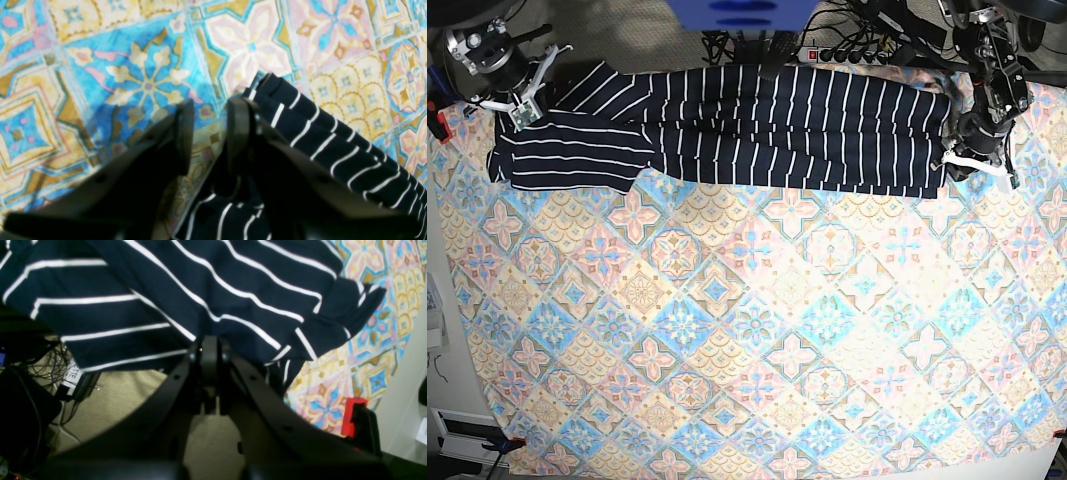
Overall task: Fold the T-shirt properly
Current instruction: 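Drag the grasped edge with the right gripper toward its arm base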
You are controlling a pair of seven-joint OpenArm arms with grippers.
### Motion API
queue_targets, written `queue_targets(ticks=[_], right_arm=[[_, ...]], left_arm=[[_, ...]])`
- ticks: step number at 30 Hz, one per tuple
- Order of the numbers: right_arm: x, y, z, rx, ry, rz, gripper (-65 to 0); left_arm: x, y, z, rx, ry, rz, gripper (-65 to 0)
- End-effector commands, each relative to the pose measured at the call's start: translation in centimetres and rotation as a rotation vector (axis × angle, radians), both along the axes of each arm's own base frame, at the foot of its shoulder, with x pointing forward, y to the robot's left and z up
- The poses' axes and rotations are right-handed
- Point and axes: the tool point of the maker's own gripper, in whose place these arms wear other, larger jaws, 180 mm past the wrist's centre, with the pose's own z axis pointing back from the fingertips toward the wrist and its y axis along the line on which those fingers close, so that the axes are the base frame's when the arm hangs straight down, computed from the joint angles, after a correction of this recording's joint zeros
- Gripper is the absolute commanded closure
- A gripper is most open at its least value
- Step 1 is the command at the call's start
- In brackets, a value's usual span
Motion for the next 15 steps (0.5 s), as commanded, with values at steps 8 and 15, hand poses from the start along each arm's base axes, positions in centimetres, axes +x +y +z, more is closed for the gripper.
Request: queue_targets(ticks=[8, 15], right_arm=[[2.2, 0.3, 2.0, 0.041, -0.148, -0.044, -9.5], [4.1, 1.6, 3.0, 0.122, -0.28, -0.137, -25.5]], left_arm=[[0.8, 0.7, 1.1, 0.021, -0.039, 0.0, -18.2], [0.5, 0.6, 1.0, 0.019, -0.033, -0.003, -30.5]])
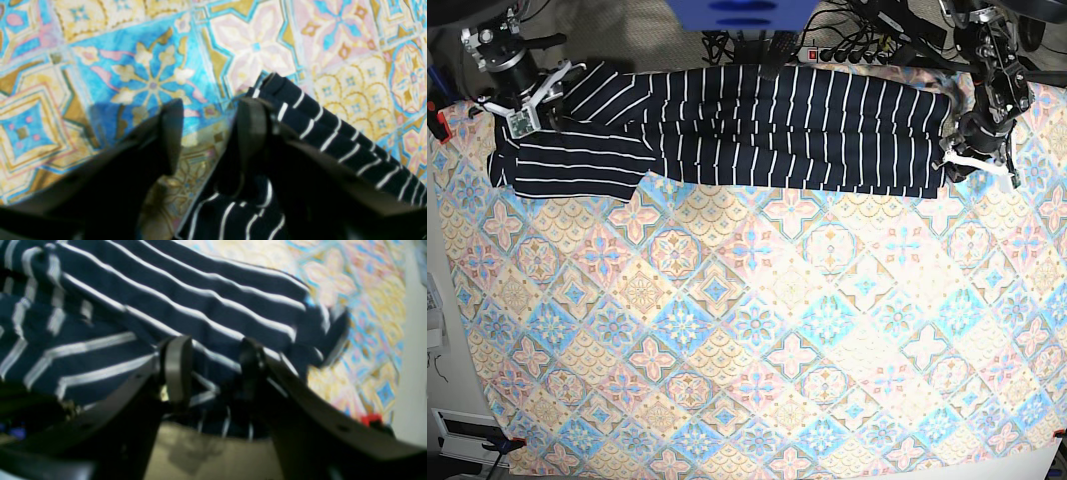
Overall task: Fold the T-shirt properly
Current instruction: 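Drag the grasped edge with the right gripper toward its arm base, then release the left gripper and move it onto the shirt's folded end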
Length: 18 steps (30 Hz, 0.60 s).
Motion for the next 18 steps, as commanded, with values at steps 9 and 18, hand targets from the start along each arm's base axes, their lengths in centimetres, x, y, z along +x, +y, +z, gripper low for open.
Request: queue_targets(ticks=[9, 18], right_arm=[[3.5, 6.0, -0.1, 0.118, -0.064, 0.099, -26.3], [4.4, 8.7, -1.4, 0.159, -0.024, 0.15, -26.3]], left_arm=[[-0.5, 0.3, 0.4, 0.001, 0.021, -0.02, -38.6], [-1.5, 0.0, -0.2, -0.021, 0.121, -0.087, -38.6]])
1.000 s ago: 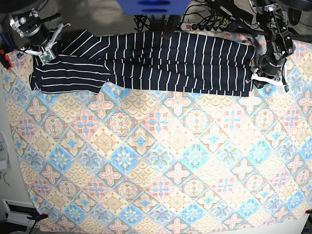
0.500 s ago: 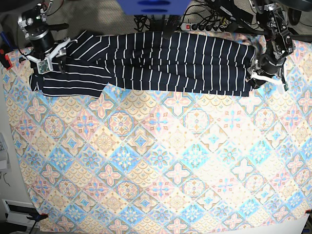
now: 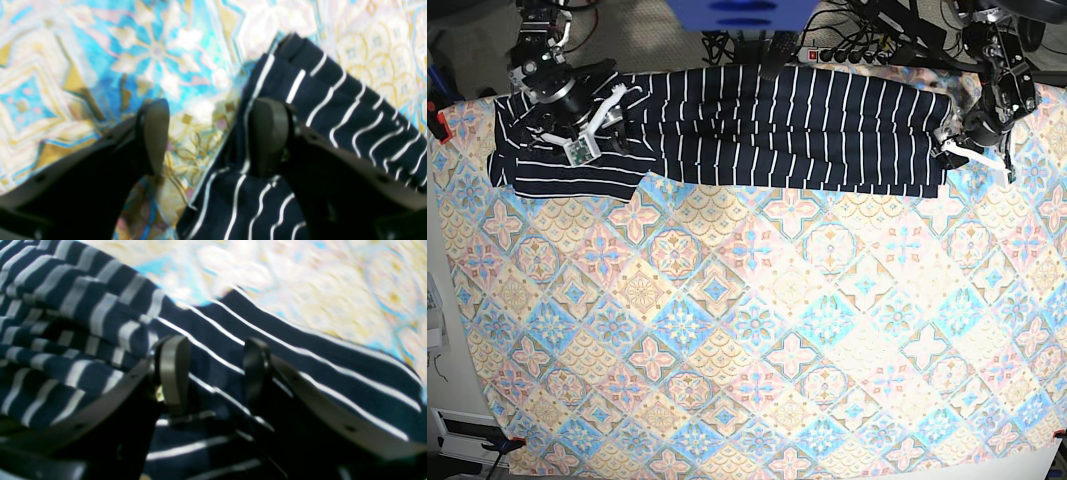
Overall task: Fold the T-shirt properly
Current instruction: 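Release the left gripper and move it onto the shirt's folded end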
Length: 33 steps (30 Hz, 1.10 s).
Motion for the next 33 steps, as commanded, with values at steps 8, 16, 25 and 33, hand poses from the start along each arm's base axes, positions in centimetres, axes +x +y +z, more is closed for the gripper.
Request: queue_targets(ticks=[8, 16, 25, 33], right_arm=[[1.1, 0.4, 1.1, 0.017, -0.051, 0.011, -26.3], [1.1, 0.4, 1.0, 0.018, -0.049, 0.01, -26.3], [1.2, 0.3, 1.2, 0.016, -0.054, 0.009, -26.3], [1.3, 0.4, 1.3, 0.015, -0.057, 0.009, -26.3]], left_arm=[[0.4, -1.4, 0.1, -0.01, 0.008, -0.06, -38.3], [0.3, -4.5, -1.2, -0.035, 0.048, -0.153, -38.0], [-1.3, -5.0, -4.0, -0.077, 0.131, -0.139, -37.8], [-1.2, -5.0, -4.1, -0.077, 0.134, -0.14, -15.2]])
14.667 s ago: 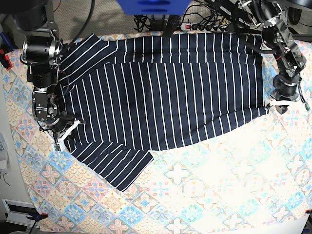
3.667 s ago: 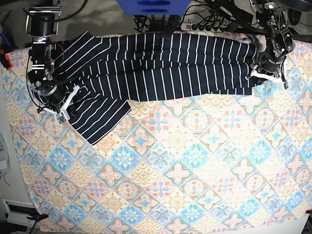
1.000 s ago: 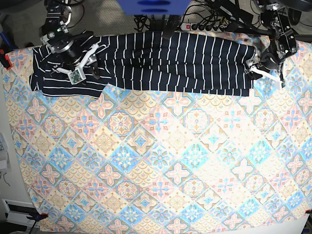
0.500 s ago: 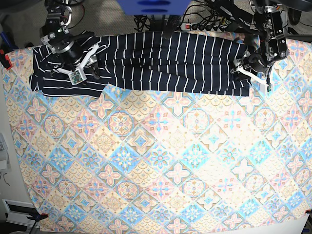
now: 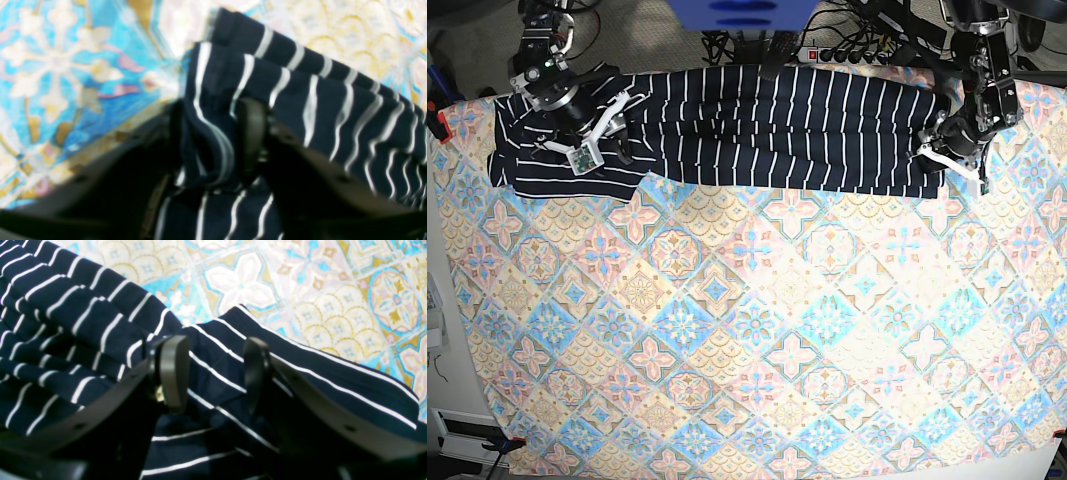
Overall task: Fold the T-shirt properly
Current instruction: 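Release the left gripper and move it onto the shirt's folded end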
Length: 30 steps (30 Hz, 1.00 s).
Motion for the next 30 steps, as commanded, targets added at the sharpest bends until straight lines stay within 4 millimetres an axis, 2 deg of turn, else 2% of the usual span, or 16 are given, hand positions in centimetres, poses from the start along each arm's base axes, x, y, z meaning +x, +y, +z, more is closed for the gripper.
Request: queue_targets(ticks=[1, 7, 11, 16, 24, 28, 30], right_arm=[[0.7, 0.0, 1.1, 0.01, -0.046, 0.002, -26.3], [0.7, -0.1, 1.1, 0.009, -0.046, 0.001, -26.3], [0.7, -0.1, 1.1, 0.009, -0.046, 0.001, -26.3], [0.6, 0.1, 1.1, 0.011, -0.045, 0.003, -26.3], [0.6, 0.1, 1.1, 0.012, -0.045, 0.004, -26.3], [0.6, 0.1, 1.1, 0.012, -0.045, 0.004, -26.3], [0.6, 0.1, 1.1, 0.012, -0.045, 0.004, -26.3]], left_arm=[[-2.1, -1.3, -1.3, -0.045, 0.096, -0.024, -12.2], [-1.3, -1.3, -0.6, -0.05, 0.064, -0.024, -9.3], [0.1, -0.8, 1.0, -0.03, 0.004, -0.021, -0.7], [1.7, 3.2, 3.5, 0.016, -0.078, 0.089, 0.0], [2.2, 10.7, 7.3, 0.109, -0.171, 0.252, 0.0], [2.5, 13.2, 9.2, 0.146, -0.216, 0.3, 0.0], [2.8, 13.1, 10.0, 0.146, -0.235, 0.288, 0.0]])
